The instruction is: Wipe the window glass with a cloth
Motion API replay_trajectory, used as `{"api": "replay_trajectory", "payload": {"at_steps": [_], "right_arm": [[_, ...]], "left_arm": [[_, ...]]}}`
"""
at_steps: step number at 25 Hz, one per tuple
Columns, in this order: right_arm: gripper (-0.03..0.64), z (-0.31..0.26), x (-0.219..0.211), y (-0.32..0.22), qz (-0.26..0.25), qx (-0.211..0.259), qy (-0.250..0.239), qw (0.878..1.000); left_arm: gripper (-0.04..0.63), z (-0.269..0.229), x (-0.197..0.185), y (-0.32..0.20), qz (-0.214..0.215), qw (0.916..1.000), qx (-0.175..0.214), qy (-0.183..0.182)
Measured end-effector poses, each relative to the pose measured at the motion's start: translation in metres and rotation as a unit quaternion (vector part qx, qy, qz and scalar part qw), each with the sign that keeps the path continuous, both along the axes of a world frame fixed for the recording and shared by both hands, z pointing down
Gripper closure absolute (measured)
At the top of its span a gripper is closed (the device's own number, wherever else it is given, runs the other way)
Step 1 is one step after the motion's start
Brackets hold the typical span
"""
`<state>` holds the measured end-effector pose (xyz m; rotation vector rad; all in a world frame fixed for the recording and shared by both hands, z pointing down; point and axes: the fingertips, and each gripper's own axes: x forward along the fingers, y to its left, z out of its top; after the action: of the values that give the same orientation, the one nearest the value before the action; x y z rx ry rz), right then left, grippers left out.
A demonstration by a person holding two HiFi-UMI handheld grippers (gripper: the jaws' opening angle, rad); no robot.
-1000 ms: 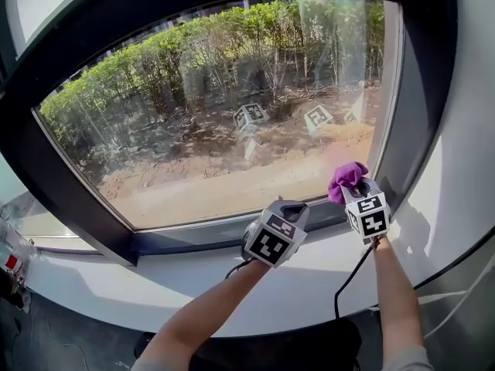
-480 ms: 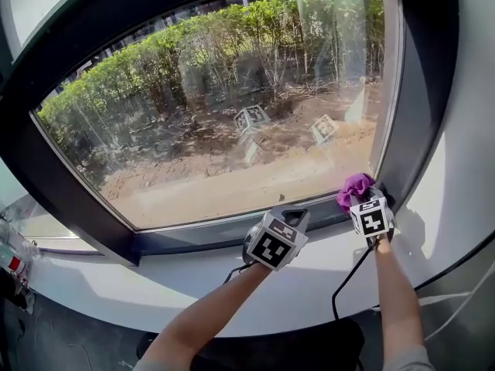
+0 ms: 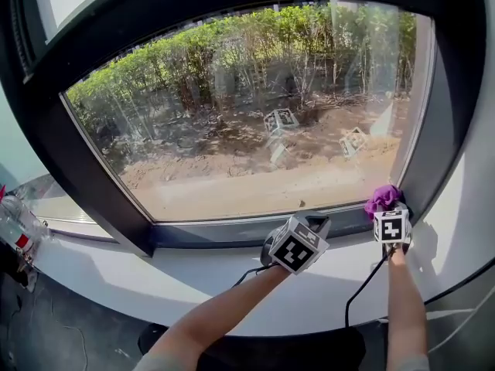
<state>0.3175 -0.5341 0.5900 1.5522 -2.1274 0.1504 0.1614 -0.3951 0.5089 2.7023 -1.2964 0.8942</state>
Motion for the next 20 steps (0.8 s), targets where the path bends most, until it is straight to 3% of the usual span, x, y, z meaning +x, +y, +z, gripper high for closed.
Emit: {"api": "replay_trajectory", "payload": {"at_steps": [7, 15, 20], "right_arm": [[0.512, -0.042, -0.004, -0.002, -0.009, 0.036, -0.013, 0.999], [0.512, -0.146, -0.013, 0.005, -0.026, 0.112, -0.054, 0.992], [0.512, -0.213, -0.006, 0.007, -0.007, 0.14, -0.081, 0.987]], "left_arm": [[0.595, -0.017, 0.009, -0.003, 0.009, 0.9999, 0.014, -0.001], [0.595, -0.036, 0.017, -0.005, 0.018, 0.9994, 0.03, -0.007], [0.595, -0.054, 0.02, -0.007, 0.026, 0.9985, 0.046, -0.013]]}}
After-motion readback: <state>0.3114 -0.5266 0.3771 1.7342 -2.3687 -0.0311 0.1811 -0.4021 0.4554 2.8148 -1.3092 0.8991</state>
